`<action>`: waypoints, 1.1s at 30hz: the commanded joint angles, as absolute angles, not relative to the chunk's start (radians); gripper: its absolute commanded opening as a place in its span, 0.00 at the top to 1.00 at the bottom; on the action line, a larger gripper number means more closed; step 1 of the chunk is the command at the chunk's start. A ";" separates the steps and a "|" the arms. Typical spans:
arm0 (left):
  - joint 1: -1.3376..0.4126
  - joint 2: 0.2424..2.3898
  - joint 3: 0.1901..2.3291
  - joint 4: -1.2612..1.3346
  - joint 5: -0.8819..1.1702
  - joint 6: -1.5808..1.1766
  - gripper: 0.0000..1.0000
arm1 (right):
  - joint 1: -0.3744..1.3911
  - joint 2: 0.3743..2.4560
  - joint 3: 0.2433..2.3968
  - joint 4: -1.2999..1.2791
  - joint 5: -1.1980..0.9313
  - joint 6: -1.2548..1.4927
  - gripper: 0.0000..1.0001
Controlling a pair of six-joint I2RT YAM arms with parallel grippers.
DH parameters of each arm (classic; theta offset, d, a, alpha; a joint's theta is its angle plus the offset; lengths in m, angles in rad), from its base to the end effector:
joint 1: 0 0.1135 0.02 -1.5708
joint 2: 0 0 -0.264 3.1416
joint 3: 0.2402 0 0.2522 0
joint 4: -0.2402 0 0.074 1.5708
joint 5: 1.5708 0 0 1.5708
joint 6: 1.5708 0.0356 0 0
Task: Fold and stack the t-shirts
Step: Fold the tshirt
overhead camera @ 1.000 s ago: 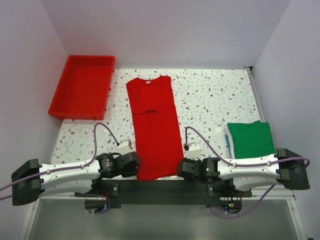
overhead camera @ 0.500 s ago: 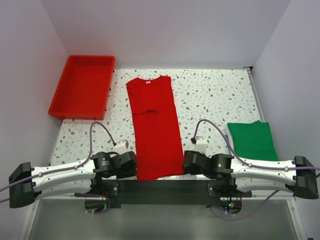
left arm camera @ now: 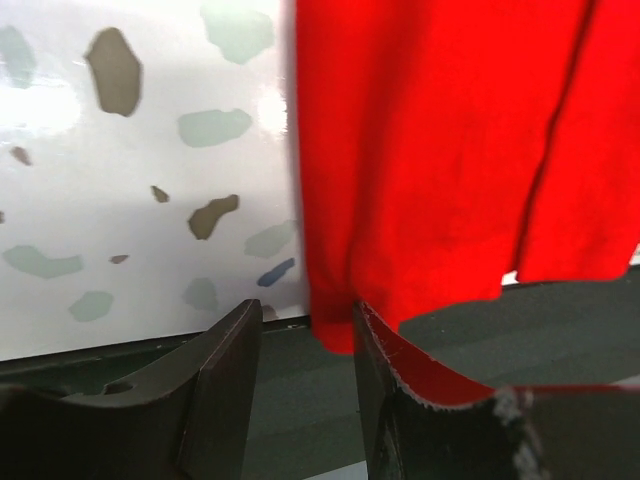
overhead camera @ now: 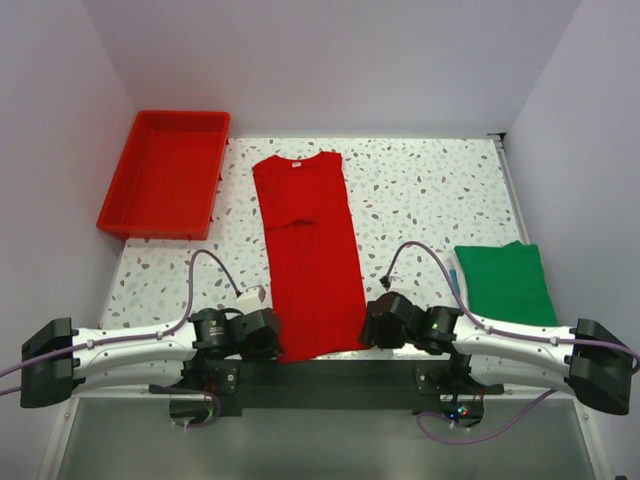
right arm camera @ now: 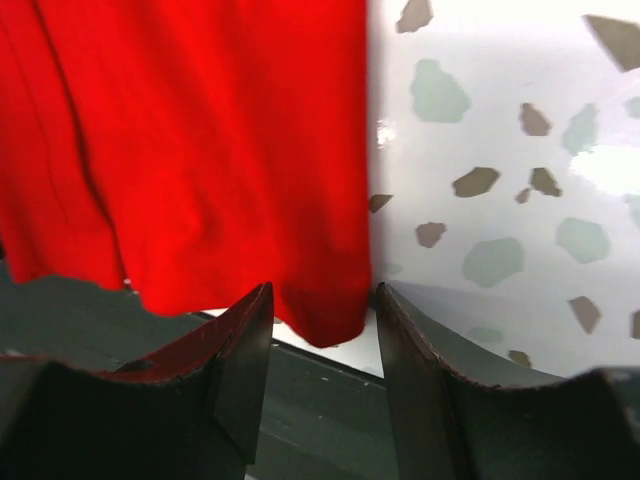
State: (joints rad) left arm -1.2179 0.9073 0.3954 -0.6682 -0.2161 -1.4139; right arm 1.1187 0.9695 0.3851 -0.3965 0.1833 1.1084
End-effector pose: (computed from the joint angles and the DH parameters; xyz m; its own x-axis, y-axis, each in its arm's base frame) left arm 0.0562 -0.1304 0.1532 -0.9274 -0.2735 -0.2553 -0.1768 0.9217 -0.3452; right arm 0.0795 0.1489 0.1555 -0.9139 0.1326 -0.3837 -0.0499 0.9013 0.4303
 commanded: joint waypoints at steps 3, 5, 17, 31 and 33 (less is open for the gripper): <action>-1.253 0.910 0.344 -0.609 -0.198 -1.466 0.54 | 1.117 0.963 0.342 -0.341 0.138 1.144 0.54; -1.264 0.913 0.333 -0.592 -0.196 -1.476 0.55 | 1.117 0.954 0.331 -0.342 0.132 1.150 0.57; -1.282 0.905 0.314 -0.563 -0.219 -1.489 0.88 | 1.117 0.954 0.328 -0.331 0.110 1.132 0.85; -1.422 0.864 0.474 -0.785 -0.353 -1.568 1.00 | 1.353 0.894 0.428 -0.540 0.277 1.193 1.00; -1.425 0.873 0.512 -0.813 -0.376 -1.568 1.00 | 1.353 0.879 0.443 -0.569 0.304 1.187 1.00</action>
State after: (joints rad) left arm -1.4105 0.8658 0.4316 -0.7319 -0.2867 -1.5311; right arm 1.3468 0.9070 0.3943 -0.4782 0.2161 1.1645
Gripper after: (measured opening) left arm 0.020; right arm 0.023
